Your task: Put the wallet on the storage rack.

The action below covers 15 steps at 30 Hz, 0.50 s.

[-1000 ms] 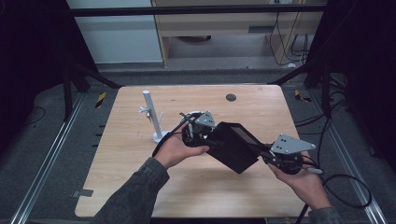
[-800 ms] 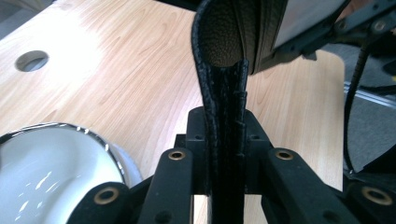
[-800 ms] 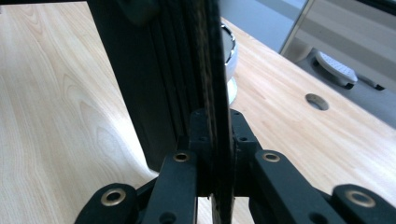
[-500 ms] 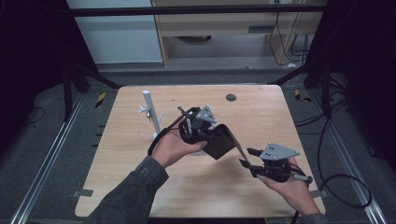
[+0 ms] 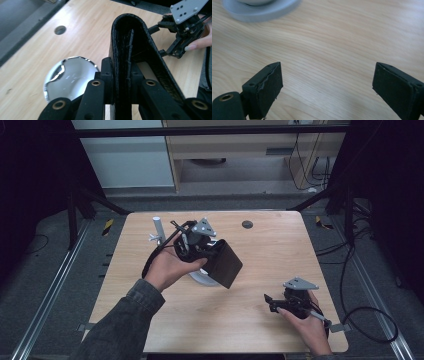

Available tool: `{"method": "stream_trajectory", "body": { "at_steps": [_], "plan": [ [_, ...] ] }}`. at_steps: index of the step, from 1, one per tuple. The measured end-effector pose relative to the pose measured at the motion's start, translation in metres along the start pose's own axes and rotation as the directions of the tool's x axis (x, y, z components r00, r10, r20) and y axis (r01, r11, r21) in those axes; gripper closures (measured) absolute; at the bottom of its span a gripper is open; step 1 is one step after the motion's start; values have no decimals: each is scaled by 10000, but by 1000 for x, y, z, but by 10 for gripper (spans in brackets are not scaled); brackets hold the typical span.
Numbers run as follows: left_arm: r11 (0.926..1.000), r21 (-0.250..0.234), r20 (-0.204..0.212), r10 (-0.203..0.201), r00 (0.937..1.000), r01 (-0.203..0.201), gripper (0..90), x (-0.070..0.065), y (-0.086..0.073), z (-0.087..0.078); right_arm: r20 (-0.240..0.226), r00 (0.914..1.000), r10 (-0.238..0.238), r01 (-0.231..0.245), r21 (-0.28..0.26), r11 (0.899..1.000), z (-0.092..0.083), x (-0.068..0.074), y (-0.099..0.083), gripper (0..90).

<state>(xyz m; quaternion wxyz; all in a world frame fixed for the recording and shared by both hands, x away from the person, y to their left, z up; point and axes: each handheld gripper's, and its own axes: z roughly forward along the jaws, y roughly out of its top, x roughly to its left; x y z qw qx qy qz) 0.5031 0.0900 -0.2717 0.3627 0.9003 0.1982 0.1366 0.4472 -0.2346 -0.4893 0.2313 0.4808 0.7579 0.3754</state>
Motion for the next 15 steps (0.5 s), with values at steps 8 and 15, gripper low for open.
{"method": "stream_trajectory", "body": {
  "at_steps": [8, 15],
  "plan": [
    [9993, -51, -605, -367, 9975, 365, 793, 19, 9, -22, 443, 9975, 553, -584, 732, 9956, 10, -10, -9, 86],
    [9984, -27, -941, -562, 9940, 562, 793, 26, 9, -29, 723, 9944, 775, -852, 1106, 9902, 19, -12, -10, 63]
  ]
}}
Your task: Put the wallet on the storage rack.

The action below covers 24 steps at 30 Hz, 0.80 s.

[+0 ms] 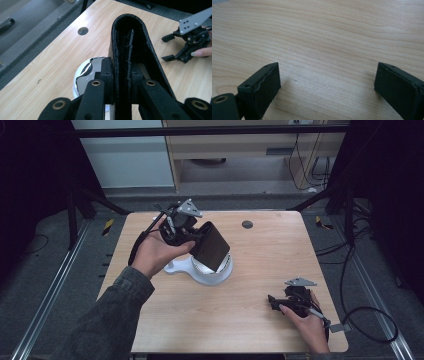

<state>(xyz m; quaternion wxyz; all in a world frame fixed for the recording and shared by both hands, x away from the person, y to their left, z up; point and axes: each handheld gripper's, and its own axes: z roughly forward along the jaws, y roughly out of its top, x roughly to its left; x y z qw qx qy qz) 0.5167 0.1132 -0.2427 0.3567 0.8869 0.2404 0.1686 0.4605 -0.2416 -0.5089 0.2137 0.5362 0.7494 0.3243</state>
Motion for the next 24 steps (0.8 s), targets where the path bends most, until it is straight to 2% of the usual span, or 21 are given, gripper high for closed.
{"method": "stream_trajectory", "body": {
  "at_steps": [3, 12, 19, 24],
  "plan": [
    [9999, -68, -86, -108, 9999, 108, 793, 4, -1, -3, 209, 9994, -270, 274, -178, 9995, 3, 2, -2, 33],
    [9998, 66, -311, -174, 9994, 176, 793, 8, -4, 1, 219, 9994, -257, 262, -205, 9994, 3, 2, -3, 31],
    [9991, 221, -461, -342, 9984, 352, 793, 13, -8, 17, 235, 9995, -195, 200, -185, 9996, 3, 3, -3, 31],
    [9988, 294, -342, -381, 9987, 391, 793, 15, -12, 24, 219, 9995, -229, 233, -188, 9995, 2, 3, -3, 31]
  ]
}}
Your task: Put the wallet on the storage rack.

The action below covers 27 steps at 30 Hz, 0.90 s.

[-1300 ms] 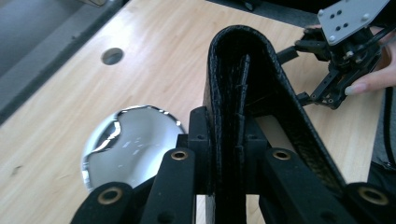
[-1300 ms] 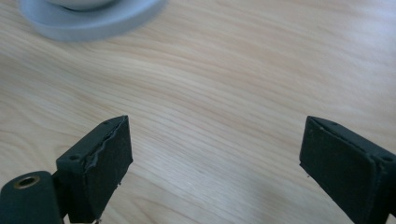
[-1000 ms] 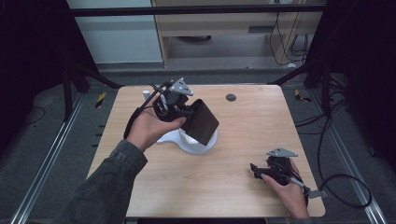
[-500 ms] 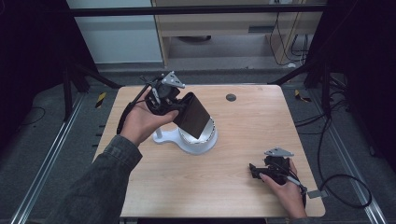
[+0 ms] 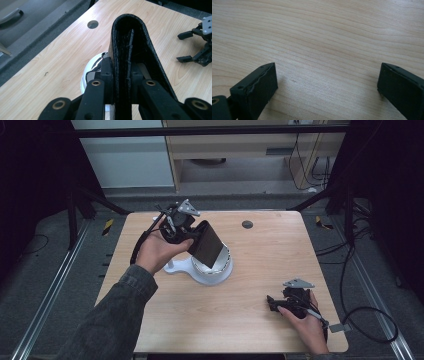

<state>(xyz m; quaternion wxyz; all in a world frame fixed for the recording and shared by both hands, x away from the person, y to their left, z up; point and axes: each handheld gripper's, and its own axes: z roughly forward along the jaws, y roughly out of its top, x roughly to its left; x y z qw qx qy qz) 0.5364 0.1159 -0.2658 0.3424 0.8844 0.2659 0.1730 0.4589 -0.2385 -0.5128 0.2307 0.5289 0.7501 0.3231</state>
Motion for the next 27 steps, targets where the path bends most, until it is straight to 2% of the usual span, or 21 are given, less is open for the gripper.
{"method": "stream_trajectory", "body": {
  "at_steps": [3, 11, 15, 22, 27],
  "plan": [
    [9999, 97, -39, 89, 10000, -89, 792, -1, -4, 7, -1, 10000, -71, 71, 10, 10000, -1, 0, -1, 31],
    [9998, 187, -132, 22, 9999, -20, 792, 1, -4, 21, -55, 10000, -67, 67, -4, 10000, -2, 2, -2, 31],
    [9993, 383, 19, -38, 10000, 37, 792, 2, -4, 33, -85, 9999, -79, 79, -12, 10000, -2, 2, -2, 31],
    [9980, 632, 336, -56, 9994, 34, 790, 4, -4, 42, -138, 9998, -129, 129, 0, 9999, -2, 2, -2, 31],
    [9951, 986, 776, -177, 9968, 100, 788, 8, -5, 54, -134, 9998, -151, 151, 6, 9999, -3, 3, -3, 31]
  ]
}}
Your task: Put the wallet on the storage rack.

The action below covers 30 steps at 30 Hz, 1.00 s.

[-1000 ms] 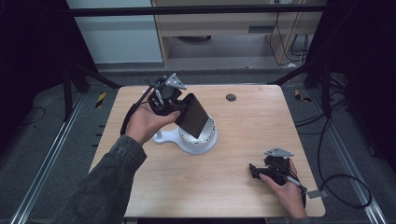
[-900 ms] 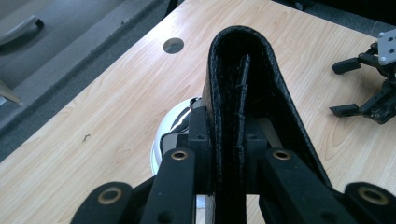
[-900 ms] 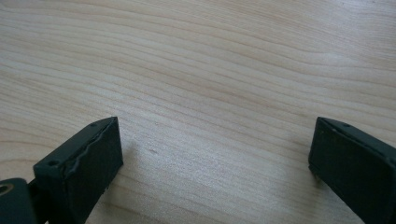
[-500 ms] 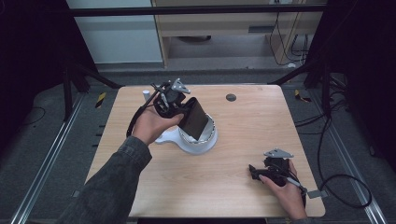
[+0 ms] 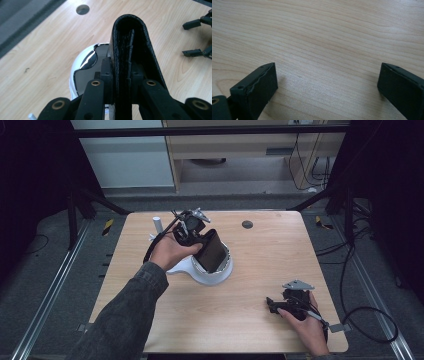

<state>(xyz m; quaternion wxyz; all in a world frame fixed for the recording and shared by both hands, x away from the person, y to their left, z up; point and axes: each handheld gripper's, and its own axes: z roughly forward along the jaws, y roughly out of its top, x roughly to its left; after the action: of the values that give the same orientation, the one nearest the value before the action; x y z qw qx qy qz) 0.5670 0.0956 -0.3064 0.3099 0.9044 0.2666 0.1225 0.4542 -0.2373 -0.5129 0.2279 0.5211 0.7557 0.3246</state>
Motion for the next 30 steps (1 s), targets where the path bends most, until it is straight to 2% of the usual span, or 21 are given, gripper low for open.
{"method": "stream_trajectory", "body": {
  "at_steps": [5, 11, 13, 16, 20, 30],
  "plan": [
    [9997, -1, 172, -224, 9996, 224, 786, 5, 0, 4, -2, 10000, 16, -16, -9, 10000, 0, 0, 0, 31],
    [9992, -89, -31, -397, 9992, 397, 767, 9, 1, 8, -6, 10000, -32, 32, -10, 10000, 0, 0, 0, 31],
    [9989, -204, -104, -413, 9991, 411, 710, 9, 2, 8, -12, 10000, -32, 32, -6, 10000, 0, 0, 0, 31],
    [9984, -495, -487, -292, 9984, 268, 689, 7, 2, 5, -15, 10000, -80, 80, -22, 10000, -1, 0, -1, 31],
    [9975, -658, -778, -301, 9965, 250, 673, 6, 0, 2, -21, 10000, -66, 66, -14, 10000, -1, 0, -1, 31],
    [9927, -1180, -1189, -371, 9922, 230, 645, 9, -2, -11, -36, 10000, 1, -2, -18, 10000, -1, 1, -1, 31]
  ]
}}
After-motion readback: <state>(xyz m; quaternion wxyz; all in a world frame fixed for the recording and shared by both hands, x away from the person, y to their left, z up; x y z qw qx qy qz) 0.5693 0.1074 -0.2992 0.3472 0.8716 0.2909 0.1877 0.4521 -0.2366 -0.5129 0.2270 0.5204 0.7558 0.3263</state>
